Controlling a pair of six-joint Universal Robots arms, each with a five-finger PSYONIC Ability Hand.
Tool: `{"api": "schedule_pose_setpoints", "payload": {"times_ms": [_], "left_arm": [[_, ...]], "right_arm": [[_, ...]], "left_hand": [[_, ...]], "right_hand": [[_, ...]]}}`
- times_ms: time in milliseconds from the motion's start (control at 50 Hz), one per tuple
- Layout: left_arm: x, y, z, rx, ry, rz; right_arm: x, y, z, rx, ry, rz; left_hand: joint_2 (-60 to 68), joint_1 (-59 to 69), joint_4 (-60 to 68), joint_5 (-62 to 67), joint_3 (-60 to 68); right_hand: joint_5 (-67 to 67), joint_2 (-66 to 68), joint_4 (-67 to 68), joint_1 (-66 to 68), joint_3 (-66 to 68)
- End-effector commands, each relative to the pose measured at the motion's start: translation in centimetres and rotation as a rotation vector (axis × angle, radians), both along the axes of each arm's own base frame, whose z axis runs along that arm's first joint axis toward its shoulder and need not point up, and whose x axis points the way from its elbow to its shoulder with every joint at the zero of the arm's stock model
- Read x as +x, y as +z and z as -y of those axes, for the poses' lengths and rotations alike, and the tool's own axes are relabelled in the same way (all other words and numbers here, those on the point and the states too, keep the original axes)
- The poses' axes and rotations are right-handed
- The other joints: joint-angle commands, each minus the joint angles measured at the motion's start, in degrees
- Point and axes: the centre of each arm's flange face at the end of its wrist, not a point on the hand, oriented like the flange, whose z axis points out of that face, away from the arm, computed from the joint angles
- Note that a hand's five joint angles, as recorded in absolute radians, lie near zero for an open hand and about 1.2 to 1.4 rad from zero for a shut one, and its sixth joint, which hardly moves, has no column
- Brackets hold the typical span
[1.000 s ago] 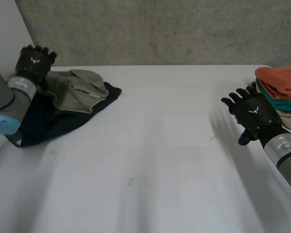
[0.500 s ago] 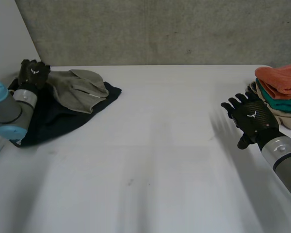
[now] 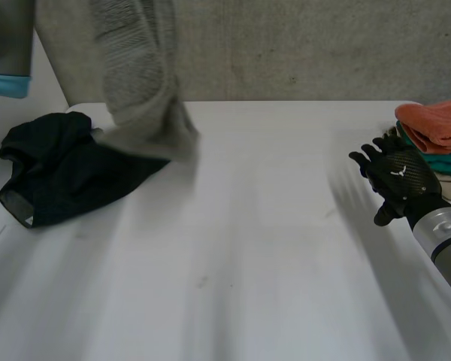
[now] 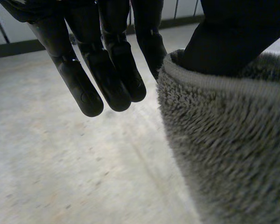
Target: Fold the laundry.
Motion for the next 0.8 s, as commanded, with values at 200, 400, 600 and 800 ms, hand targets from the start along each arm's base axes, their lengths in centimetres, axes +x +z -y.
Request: {"api": "schedule_pose_setpoints", "payload": {"times_ms": [200, 400, 600, 800], "left_arm": [[-7.8, -21.7, -1.9, 0.614, -0.16, 0.336], [-8.9, -30.6, -6.0, 0.836, -0.131, 0.672], [-5.0, -23.7, -7.1, 0.811, 0.074, 0.558], [-1.3, -25.9, -11.9, 0.995, 0.071, 0.492]], "right_arm": [[-0.2, 0.6, -0.1, -0.017, -0.027, 0.004], [-0.9, 1.3, -0.4, 0.052, -0.103, 0.012], [-1.0, 3.2, -2.8, 0.423, -0.183, 0.184], [2.2, 2.3, -7.4, 0.75, -0.188, 0.45]], "left_hand": [[11.5, 12.9, 11.2, 14.6, 11.7], [-35.5, -34.1, -35.8, -32.4, -35.3], [-45.2, -43.7, -45.5, -42.1, -45.0], [-47.2, -45.7, -47.5, -44.1, -47.0]], "right_hand": [[-2.8, -2.0, -2.1, -3.1, -2.0], [-2.8, -2.0, -2.1, -3.1, -2.0], [-2.8, -2.0, -2.1, -3.1, -2.0], [-2.8, -2.0, -2.1, -3.1, -2.0]]}}
